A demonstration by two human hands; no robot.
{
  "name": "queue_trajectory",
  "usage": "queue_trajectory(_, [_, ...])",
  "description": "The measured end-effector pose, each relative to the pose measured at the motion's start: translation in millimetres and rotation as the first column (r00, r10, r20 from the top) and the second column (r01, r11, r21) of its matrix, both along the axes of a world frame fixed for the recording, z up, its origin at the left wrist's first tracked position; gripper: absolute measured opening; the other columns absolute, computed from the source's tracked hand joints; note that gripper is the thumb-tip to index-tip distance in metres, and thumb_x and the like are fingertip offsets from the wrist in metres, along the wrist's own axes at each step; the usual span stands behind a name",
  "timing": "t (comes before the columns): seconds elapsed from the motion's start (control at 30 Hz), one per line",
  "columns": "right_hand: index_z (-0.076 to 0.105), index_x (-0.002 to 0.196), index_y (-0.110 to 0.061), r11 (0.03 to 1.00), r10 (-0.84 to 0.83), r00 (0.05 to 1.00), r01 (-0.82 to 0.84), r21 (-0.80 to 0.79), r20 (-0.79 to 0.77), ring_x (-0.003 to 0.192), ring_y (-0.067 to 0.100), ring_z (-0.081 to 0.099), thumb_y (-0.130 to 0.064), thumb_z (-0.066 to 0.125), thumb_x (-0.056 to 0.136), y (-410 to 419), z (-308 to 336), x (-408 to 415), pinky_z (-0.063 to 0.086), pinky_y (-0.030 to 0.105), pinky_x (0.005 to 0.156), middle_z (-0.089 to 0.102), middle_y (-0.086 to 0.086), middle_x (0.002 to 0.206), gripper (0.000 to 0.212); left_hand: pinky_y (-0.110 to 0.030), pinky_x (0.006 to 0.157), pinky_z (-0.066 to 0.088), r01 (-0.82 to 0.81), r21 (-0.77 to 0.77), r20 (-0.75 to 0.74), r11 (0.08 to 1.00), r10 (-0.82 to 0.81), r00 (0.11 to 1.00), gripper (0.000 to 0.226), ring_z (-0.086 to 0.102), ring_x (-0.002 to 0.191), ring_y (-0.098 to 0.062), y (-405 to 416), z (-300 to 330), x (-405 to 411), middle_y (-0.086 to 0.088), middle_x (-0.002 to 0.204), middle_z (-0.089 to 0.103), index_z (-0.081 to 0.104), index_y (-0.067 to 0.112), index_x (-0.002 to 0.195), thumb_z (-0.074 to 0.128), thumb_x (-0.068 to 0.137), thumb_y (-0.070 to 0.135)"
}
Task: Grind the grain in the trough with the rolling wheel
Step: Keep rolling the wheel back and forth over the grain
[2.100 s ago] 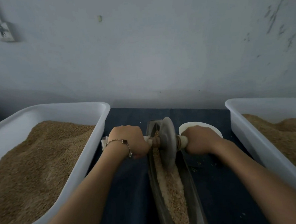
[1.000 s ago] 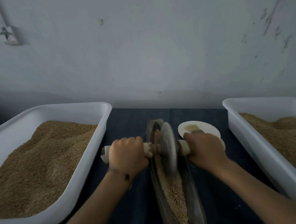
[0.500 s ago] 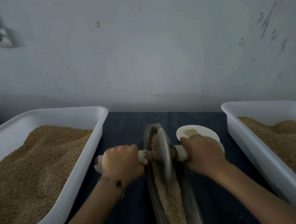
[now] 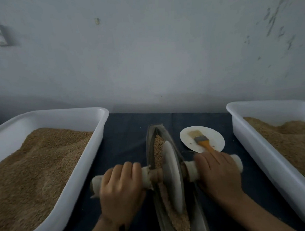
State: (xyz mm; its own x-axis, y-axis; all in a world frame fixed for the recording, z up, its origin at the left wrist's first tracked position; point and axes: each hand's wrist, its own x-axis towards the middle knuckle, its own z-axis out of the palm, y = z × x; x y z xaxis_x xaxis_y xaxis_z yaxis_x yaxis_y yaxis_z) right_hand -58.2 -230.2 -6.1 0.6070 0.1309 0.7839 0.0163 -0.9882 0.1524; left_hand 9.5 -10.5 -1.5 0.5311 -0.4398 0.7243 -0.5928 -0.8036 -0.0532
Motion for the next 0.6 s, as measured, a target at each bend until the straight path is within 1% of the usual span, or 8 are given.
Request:
queue_trajectory(0.07, [0.050, 0.087, -0.015, 0.999, 0.024, 0.999, -0.023, -0.034, 0.027, 0.058, 0.023, 0.057, -0.012, 0.063, 0.067, -2.5, -3.8, -7.7, 0.045, 0.033, 0.056, 0.061, 0.005, 0.069, 0.025, -0.031, 0.056, 0.040, 0.010, -0.027, 0.086, 1.000, -0.008, 0.996, 0.018, 0.049, 0.052, -0.019, 1.6, -1.9, -5.7, -0.001, 0.058, 0.050, 0.054, 0.016, 0.062, 0.055, 0.079, 0.019])
queue_trajectory(0.17, [0.059, 0.077, -0.012, 1.000, 0.021, 0.998, -0.020, 0.009, -0.064, 0.056, 0.023, 0.056, -0.009, 0.080, 0.048, -4.3, 0.6, -1.6, 0.045, 0.031, 0.052, 0.060, 0.005, 0.066, 0.036, -0.029, 0.052, 0.039, 0.056, -0.027, 0.067, 0.998, -0.054, 0.996, 0.016, 0.047, 0.047, -0.018, -3.2, 6.1, 0.2, -0.001, 0.054, 0.050, 0.053, 0.016, 0.058, 0.054, 0.073, 0.021])
queue_trajectory(0.23, [0.059, 0.070, -0.015, 0.998, -0.005, 0.981, 0.017, 0.058, -0.194, 0.055, 0.023, 0.054, -0.013, 0.081, 0.046, -6.8, 11.6, 11.1, 0.036, 0.027, 0.050, 0.058, 0.001, 0.063, 0.033, -0.027, 0.050, 0.037, 0.062, 0.023, -0.077, 0.998, -0.060, 0.995, 0.015, 0.046, 0.046, -0.014, -8.3, 14.9, 11.8, 0.002, 0.053, 0.051, 0.052, 0.018, 0.058, 0.064, 0.066, 0.022])
queue_trajectory(0.27, [0.055, 0.072, -0.018, 0.996, -0.036, 0.954, 0.058, 0.068, -0.298, 0.058, 0.022, 0.055, -0.018, 0.077, 0.053, -9.7, 19.2, 20.7, 0.031, 0.026, 0.051, 0.058, 0.000, 0.065, 0.029, -0.025, 0.052, 0.036, 0.026, 0.098, -0.176, 0.995, -0.008, 0.984, 0.019, 0.046, 0.049, -0.011, -11.2, 21.0, 20.9, 0.005, 0.057, 0.052, 0.051, 0.022, 0.062, 0.068, 0.066, 0.027])
queue_trajectory(0.33, [0.044, 0.075, -0.025, 0.988, -0.074, 0.847, 0.133, 0.074, -0.527, 0.067, 0.021, 0.055, -0.027, 0.063, 0.070, -17.3, 33.6, 43.2, 0.026, 0.027, 0.052, 0.056, -0.004, 0.071, 0.020, -0.022, 0.054, 0.033, -0.035, 0.242, -0.324, 0.970, 0.115, 0.939, 0.024, 0.045, 0.056, -0.004, -16.5, 31.8, 44.5, 0.013, 0.065, 0.051, 0.045, 0.029, 0.068, 0.062, 0.076, 0.044])
queue_trajectory(0.4, [0.037, 0.069, -0.025, 0.984, -0.060, 0.745, 0.155, 0.085, -0.664, 0.064, 0.017, 0.051, -0.028, 0.053, 0.075, -23.4, 44.2, 64.4, 0.026, 0.028, 0.050, 0.052, -0.006, 0.070, 0.018, -0.021, 0.051, 0.031, -0.023, 0.282, -0.423, 0.959, 0.146, 0.894, 0.028, 0.046, 0.056, -0.002, -23.3, 41.1, 66.7, 0.012, 0.064, 0.051, 0.045, 0.027, 0.066, 0.052, 0.082, 0.049])
queue_trajectory(0.53, [0.054, 0.070, -0.027, 0.972, -0.002, 0.651, 0.180, 0.151, -0.759, 0.070, 0.015, 0.056, -0.033, 0.054, 0.076, -25.9, 58.8, 89.9, 0.034, 0.027, 0.052, 0.061, -0.004, 0.079, 0.009, -0.022, 0.053, 0.039, 0.032, 0.324, -0.574, 0.946, 0.169, 0.801, 0.031, 0.055, 0.059, -0.009, -34.9, 56.0, 95.0, 0.005, 0.064, 0.058, 0.055, 0.021, 0.067, 0.049, 0.083, 0.046])
queue_trajectory(0.6, [0.056, 0.072, -0.027, 0.967, -0.009, 0.644, 0.199, 0.156, -0.765, 0.073, 0.017, 0.058, -0.034, 0.054, 0.076, -24.9, 58.9, 89.9, 0.038, 0.029, 0.057, 0.062, -0.003, 0.082, 0.008, -0.022, 0.051, 0.036, 0.034, 0.342, -0.556, 0.939, 0.173, 0.813, 0.032, 0.053, 0.058, -0.009, -36.1, 58.6, 95.9, 0.006, 0.063, 0.057, 0.054, 0.021, 0.066, 0.048, 0.084, 0.046])
